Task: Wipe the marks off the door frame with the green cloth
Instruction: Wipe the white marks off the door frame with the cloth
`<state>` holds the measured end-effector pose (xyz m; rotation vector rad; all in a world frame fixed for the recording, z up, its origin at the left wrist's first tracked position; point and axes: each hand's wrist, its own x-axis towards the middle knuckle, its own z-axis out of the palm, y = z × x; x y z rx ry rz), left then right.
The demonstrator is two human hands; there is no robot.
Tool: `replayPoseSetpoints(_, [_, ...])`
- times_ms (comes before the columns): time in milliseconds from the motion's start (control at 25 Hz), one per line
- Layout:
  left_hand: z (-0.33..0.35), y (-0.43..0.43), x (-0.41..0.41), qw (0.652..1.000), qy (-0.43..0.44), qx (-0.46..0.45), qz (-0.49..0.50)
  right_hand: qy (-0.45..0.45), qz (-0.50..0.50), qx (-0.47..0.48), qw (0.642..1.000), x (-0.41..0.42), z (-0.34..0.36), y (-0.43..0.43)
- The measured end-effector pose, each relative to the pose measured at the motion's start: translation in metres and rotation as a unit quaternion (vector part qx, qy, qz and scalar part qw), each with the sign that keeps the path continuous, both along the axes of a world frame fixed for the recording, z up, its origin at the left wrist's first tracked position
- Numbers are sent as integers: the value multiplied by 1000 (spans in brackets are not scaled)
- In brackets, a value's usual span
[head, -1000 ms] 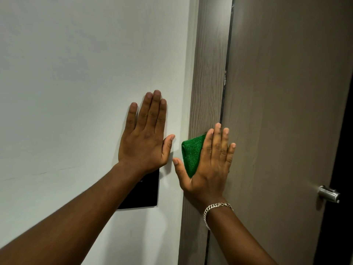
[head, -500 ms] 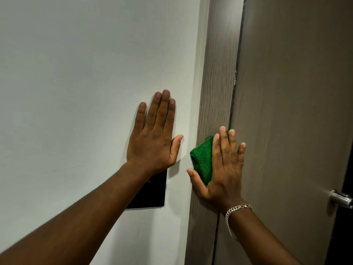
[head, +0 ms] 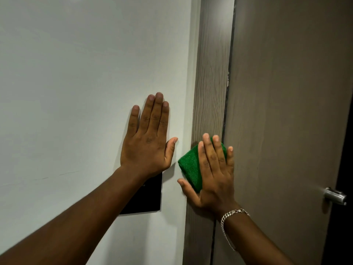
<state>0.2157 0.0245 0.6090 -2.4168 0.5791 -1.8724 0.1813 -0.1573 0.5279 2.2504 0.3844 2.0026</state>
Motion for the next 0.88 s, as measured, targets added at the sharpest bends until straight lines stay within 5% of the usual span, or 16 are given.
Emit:
replayPoseSetpoints(280, [-1,1,4,1000,3,-3,-19,-42,8,197,979,8,84,26])
replayPoseSetpoints(560, [-28,-3,-22,989,113,41,-88,145,-17,117,982,-26,38,19])
replayPoseSetpoints(640, [-60,-17,-49,945,205,-39,-250,189,39,144,971,-40,30,22])
replayPoseSetpoints(720, [-89,-39,-78,840,271,-224,-413,221,132,191,947,-48,24,25])
replayPoseSetpoints(800, [-104,-62,-98,766,284,-372,-441,247,230,250,908,-54,21,24])
replayPoseSetpoints(880, [-106,-76,-108,727,302,-455,-415,266,296,290,870,-65,16,18])
